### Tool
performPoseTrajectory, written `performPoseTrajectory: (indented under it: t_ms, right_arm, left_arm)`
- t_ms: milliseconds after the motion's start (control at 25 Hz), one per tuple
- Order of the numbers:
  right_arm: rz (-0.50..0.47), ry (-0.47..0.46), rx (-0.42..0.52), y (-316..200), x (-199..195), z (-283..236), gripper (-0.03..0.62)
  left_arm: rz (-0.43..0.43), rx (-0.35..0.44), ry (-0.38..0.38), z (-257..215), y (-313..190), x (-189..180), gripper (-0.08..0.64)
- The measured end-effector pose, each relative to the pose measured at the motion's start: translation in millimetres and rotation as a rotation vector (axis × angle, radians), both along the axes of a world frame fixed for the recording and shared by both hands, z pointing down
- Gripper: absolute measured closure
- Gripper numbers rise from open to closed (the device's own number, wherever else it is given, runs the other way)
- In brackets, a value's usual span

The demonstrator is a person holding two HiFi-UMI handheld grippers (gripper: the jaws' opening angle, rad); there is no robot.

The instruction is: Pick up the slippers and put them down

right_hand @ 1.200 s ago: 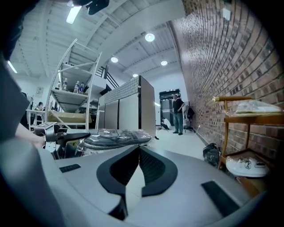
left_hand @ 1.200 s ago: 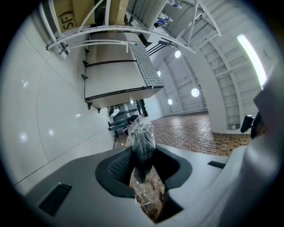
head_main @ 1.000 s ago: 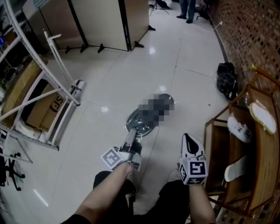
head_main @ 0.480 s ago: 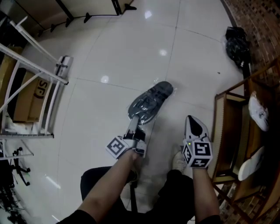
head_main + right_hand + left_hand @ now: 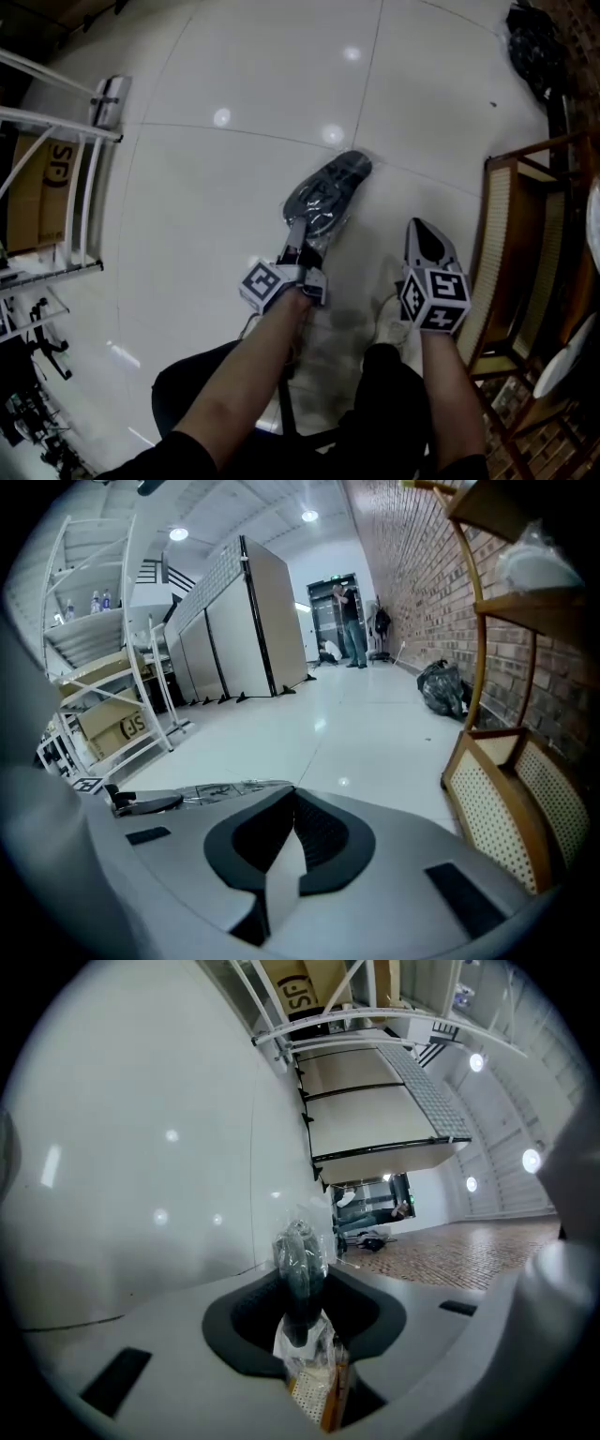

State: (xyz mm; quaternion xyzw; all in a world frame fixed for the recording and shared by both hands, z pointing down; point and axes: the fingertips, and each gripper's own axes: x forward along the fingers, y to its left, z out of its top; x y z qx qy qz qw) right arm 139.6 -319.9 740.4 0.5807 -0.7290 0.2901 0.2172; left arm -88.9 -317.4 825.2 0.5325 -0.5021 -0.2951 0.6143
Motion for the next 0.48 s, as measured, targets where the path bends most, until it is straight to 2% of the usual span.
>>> performPoseTrajectory:
  t_ms: [80, 200, 320, 480]
  right_arm:
    - [-0.007, -0.005, -0.039, -5.6, -5.0, 23.4, 0.581]
    - [-0.031, 0.01, -0.11, -9.3, -9.7, 51.7, 0.581]
    - [-0.047, 0.018, -0.138, -6.0, -16.0, 61.0, 0.581]
    - [-0.056, 0.011, -0.168, 7.9, -23.6, 72.7, 0.581]
  left_arm:
    - [0.002, -0.017, -0.003, 13.7, -5.8, -1.2, 0.449]
    - [-0.031, -0.041, 0.032, 23.7, -12.7, 1.8, 0.448]
    - [-0.041, -0.054, 0.035, 28.7, -15.0, 3.2, 0.448]
    - [-0.043, -0.137, 0.029, 47.6, -7.3, 5.0, 0.443]
